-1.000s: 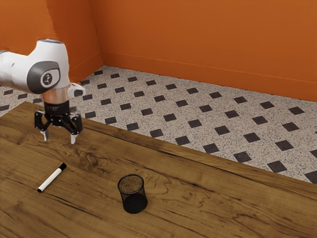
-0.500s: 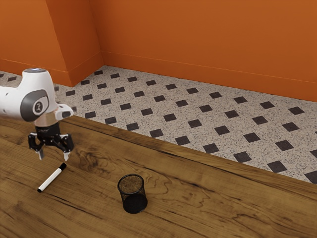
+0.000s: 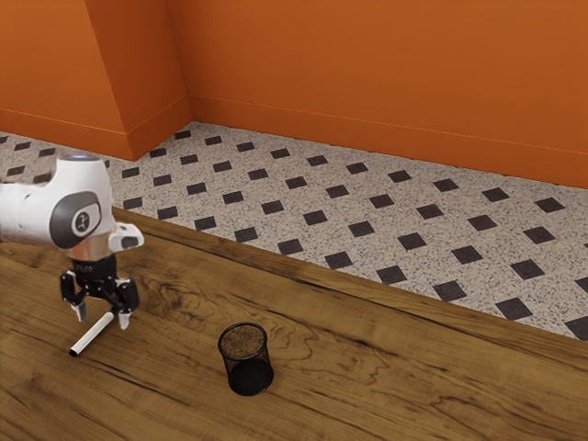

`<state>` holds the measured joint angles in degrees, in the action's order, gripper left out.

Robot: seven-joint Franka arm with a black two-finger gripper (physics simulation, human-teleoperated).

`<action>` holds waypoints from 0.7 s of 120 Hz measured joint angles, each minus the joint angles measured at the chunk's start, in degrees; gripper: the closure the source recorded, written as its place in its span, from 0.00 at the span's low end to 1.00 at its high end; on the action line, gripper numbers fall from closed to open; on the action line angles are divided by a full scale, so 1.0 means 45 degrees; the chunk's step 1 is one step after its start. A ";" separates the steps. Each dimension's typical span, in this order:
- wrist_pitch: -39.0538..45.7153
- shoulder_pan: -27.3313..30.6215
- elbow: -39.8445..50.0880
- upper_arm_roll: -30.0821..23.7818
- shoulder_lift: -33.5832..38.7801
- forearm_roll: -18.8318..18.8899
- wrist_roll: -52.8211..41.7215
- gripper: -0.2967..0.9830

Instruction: Put the marker into the pen holder.

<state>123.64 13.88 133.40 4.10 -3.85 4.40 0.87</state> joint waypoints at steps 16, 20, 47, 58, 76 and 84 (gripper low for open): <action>0.0368 0.0051 0.0268 0.0007 -0.0150 -0.0003 -0.0413 0.24; 0.0493 0.0102 0.0274 0.0007 -0.0158 -0.0003 -0.0511 0.25; 0.1234 0.0108 0.0226 0.0002 -0.0111 0.0031 -0.1105 0.25; 0.1368 0.0176 0.0237 0.0006 -0.0170 0.0035 -0.1365 0.25; 0.1387 0.1024 0.0242 0.0008 -0.0441 0.0024 -0.1918 0.25; 0.1425 0.1257 0.0242 0.0008 -0.0639 0.0016 -0.2185 0.25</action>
<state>130.05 19.53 134.49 4.13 -6.72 4.47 -8.96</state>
